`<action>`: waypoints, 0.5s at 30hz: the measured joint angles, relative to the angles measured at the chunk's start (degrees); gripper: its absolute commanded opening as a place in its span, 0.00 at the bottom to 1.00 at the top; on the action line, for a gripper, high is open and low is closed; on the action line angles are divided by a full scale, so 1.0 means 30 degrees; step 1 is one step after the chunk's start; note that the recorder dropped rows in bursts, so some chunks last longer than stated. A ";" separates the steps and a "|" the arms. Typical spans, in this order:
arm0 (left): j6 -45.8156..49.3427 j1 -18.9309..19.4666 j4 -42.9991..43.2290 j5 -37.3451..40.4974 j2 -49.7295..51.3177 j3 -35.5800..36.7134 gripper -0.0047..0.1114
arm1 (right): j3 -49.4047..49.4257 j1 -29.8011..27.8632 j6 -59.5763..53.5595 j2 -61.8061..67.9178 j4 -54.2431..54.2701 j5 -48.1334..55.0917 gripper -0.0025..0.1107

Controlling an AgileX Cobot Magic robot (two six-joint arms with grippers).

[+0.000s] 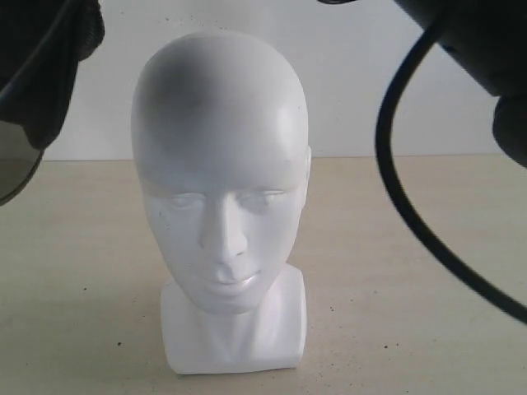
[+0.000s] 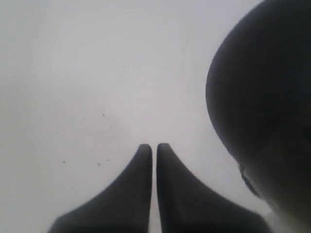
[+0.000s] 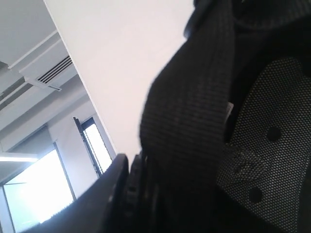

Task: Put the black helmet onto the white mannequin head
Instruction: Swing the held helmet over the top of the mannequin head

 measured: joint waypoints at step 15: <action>-0.3511 -0.0039 0.1861 0.1913 0.8079 -0.9421 0.08 | 0.2121 0.0000 -0.2581 0.0072 0.2114 -0.0080 0.02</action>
